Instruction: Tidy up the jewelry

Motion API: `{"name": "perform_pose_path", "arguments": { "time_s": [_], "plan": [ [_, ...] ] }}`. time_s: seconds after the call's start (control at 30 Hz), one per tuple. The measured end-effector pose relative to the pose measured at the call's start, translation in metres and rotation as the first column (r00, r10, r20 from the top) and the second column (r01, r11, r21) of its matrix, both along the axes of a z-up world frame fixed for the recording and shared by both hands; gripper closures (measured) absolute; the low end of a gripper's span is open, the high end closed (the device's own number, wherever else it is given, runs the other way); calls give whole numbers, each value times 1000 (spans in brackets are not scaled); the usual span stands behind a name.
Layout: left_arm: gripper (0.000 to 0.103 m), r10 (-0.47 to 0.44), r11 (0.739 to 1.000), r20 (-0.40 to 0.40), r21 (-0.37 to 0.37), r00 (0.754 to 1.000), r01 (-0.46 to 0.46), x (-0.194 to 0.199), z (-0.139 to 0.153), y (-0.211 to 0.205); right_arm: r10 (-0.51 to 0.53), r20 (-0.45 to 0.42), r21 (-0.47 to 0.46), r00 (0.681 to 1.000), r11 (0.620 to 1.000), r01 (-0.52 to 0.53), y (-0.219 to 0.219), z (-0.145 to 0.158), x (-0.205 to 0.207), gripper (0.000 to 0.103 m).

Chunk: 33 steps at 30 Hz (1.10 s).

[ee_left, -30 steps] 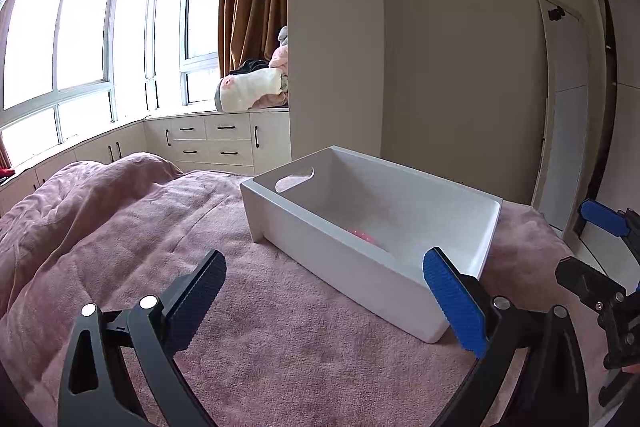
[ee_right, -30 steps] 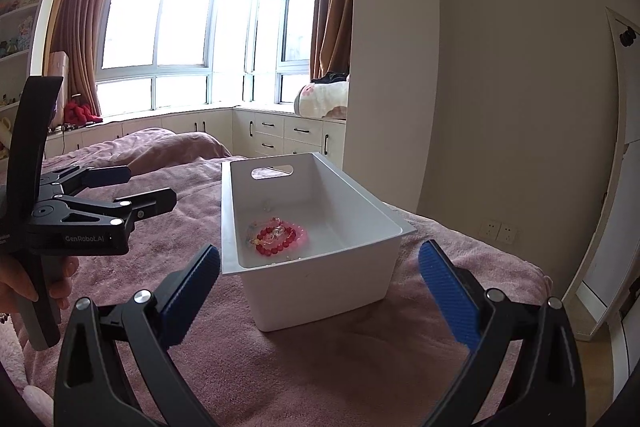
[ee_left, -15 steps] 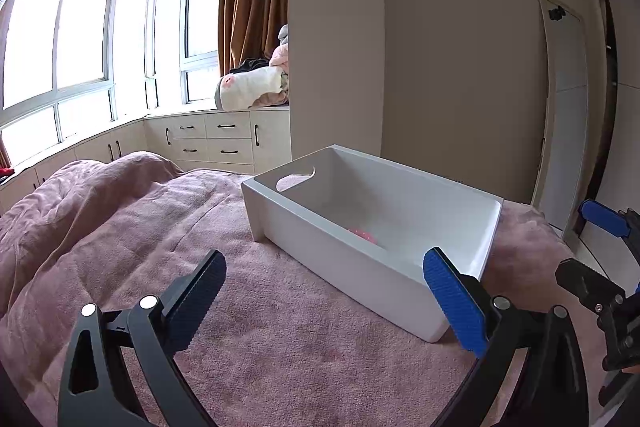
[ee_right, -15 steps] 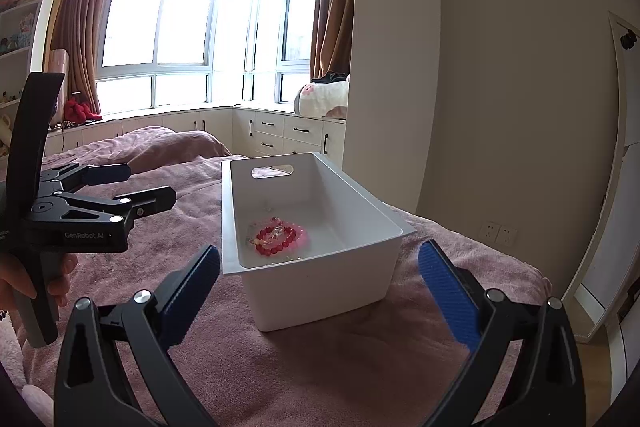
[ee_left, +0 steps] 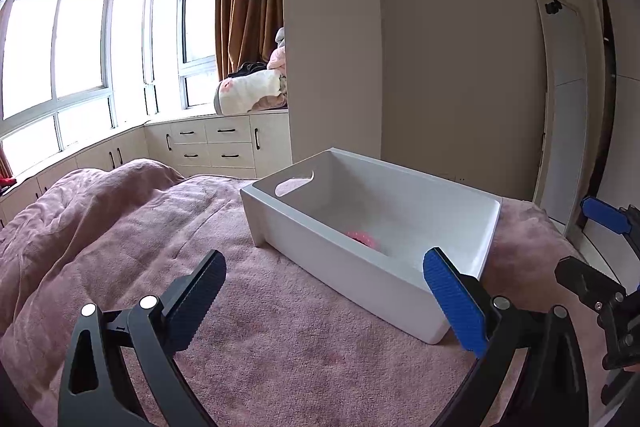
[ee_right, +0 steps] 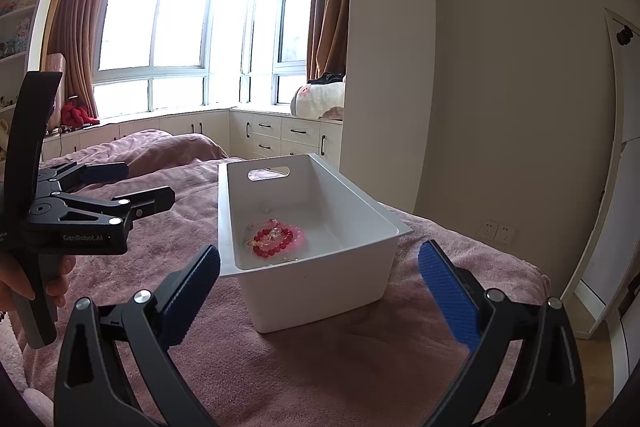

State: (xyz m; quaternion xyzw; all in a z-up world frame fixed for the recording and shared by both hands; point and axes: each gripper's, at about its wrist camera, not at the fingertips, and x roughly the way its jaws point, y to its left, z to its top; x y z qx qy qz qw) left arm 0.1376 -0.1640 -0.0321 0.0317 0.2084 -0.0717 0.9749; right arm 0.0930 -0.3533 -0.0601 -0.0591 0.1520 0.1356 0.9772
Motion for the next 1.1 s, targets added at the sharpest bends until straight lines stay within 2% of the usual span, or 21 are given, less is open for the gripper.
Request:
{"name": "perform_pose_path", "arguments": {
  "time_s": [0.43,0.93,1.1],
  "plan": [
    [3,14,1000,-8,-20,1000,-14,1,0,-1,-5,-7,13,1000,1000,5,-4,1,1,5],
    [3,32,999,3,7,999,-32,0,1,-6,-7,-11,15,1000,1000,7,-4,1,1,5],
    [3,24,1000,-10,-9,1000,-24,2,1,-5,-12,-9,14,1000,1000,12,-4,1,0,5]
  ]
}}
